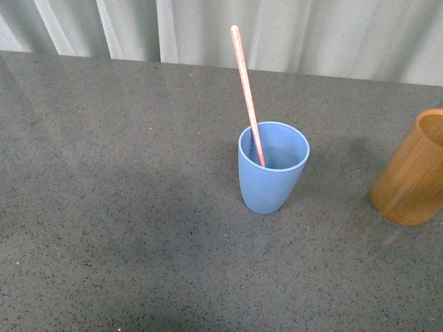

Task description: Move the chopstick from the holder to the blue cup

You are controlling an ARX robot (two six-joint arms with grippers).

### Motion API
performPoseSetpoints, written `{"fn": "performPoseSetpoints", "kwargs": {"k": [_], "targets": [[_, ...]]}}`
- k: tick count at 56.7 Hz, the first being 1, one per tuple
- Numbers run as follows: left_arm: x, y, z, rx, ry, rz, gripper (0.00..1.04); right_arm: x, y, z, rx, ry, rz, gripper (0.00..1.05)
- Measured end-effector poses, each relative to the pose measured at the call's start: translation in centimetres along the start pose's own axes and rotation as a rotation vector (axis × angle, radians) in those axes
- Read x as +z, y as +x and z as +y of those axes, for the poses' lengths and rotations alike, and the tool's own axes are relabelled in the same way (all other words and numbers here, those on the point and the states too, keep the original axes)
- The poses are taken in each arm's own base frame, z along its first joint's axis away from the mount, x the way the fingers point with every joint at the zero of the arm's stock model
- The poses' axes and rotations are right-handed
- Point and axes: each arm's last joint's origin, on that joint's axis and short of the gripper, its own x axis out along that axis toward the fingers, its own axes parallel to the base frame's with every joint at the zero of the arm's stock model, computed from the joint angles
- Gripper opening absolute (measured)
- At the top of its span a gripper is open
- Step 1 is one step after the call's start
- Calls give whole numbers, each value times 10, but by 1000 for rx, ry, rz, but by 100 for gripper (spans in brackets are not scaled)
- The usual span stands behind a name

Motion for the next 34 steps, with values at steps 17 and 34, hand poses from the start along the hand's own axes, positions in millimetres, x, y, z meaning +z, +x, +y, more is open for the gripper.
{"fn": "performPoseSetpoints", "kwargs": {"k": [17, 34], "targets": [[0, 0, 0, 0, 0, 0, 98, 6, -13, 0, 1, 0, -18, 1], [0, 0, 0, 0, 0, 0, 98, 8, -25, 0, 1, 0, -26, 1]]}}
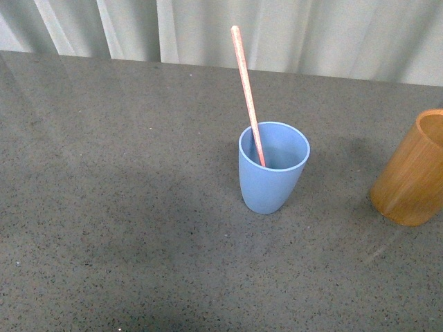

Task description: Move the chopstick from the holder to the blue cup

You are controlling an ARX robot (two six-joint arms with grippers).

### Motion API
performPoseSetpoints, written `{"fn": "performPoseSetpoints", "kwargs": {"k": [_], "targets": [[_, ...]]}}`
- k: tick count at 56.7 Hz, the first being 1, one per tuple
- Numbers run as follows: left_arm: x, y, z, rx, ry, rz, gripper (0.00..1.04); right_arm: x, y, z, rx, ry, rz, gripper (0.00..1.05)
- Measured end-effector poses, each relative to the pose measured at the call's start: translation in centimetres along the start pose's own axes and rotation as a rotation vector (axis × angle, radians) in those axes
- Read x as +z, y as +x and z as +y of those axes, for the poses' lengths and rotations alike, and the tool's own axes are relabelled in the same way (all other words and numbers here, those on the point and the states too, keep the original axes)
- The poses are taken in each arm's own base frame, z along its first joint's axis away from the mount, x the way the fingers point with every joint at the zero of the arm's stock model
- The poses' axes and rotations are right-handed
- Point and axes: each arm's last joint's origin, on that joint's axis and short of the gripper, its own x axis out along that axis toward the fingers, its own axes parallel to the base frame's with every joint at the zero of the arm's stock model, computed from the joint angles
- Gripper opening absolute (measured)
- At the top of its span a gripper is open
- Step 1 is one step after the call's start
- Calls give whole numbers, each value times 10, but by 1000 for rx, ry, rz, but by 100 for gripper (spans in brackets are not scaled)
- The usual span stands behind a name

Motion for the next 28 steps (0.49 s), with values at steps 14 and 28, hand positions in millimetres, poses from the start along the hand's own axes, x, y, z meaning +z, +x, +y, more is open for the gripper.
{"fn": "performPoseSetpoints", "kwargs": {"k": [14, 28], "targets": [[0, 0, 0, 0, 0, 0, 98, 0, -7, 0, 0, 0, -2, 1], [0, 0, 0, 0, 0, 0, 98, 0, -12, 0, 0, 0, -2, 1]]}}
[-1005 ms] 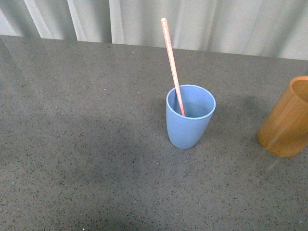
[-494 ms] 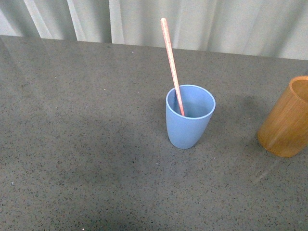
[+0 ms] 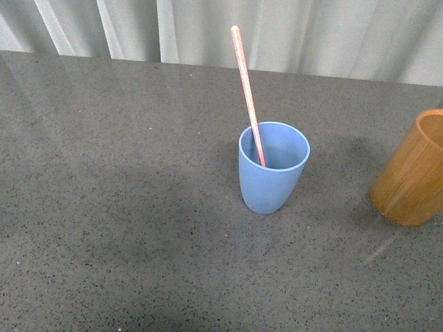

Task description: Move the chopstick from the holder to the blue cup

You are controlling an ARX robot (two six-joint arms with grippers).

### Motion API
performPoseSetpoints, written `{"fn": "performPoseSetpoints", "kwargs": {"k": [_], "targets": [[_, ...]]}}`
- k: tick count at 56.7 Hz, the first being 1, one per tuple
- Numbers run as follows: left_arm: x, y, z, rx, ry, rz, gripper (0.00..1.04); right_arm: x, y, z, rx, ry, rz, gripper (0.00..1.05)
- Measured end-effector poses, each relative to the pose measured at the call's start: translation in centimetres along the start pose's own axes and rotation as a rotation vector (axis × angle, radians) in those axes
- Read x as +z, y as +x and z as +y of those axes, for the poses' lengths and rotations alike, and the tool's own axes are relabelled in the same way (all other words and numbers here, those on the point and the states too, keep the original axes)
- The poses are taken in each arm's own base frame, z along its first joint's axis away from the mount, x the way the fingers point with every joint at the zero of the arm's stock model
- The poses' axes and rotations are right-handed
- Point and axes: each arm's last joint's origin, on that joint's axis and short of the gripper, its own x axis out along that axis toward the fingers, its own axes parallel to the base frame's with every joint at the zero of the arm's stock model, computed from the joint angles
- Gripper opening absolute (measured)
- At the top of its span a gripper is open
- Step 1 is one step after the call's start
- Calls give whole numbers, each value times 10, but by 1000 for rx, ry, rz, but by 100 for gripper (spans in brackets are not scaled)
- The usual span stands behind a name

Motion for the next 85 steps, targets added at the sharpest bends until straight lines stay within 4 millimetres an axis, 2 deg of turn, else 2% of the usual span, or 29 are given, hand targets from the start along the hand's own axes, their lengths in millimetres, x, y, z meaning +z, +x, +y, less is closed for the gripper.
{"fn": "performPoseSetpoints", "kwargs": {"k": [12, 31, 43, 49, 61, 85], "targets": [[0, 0, 0, 0, 0, 0, 98, -2, -12, 0, 0, 0, 3, 1], [0, 0, 0, 0, 0, 0, 98, -3, -12, 0, 0, -1, 6, 2], [0, 0, 0, 0, 0, 0, 98, -3, -12, 0, -1, 0, 6, 36], [0, 0, 0, 0, 0, 0, 98, -3, -12, 0, -1, 0, 6, 59], [0, 0, 0, 0, 0, 0, 98, -3, -12, 0, 0, 0, 6, 96], [0, 0, 0, 0, 0, 0, 98, -3, -12, 0, -1, 0, 6, 95]]}}
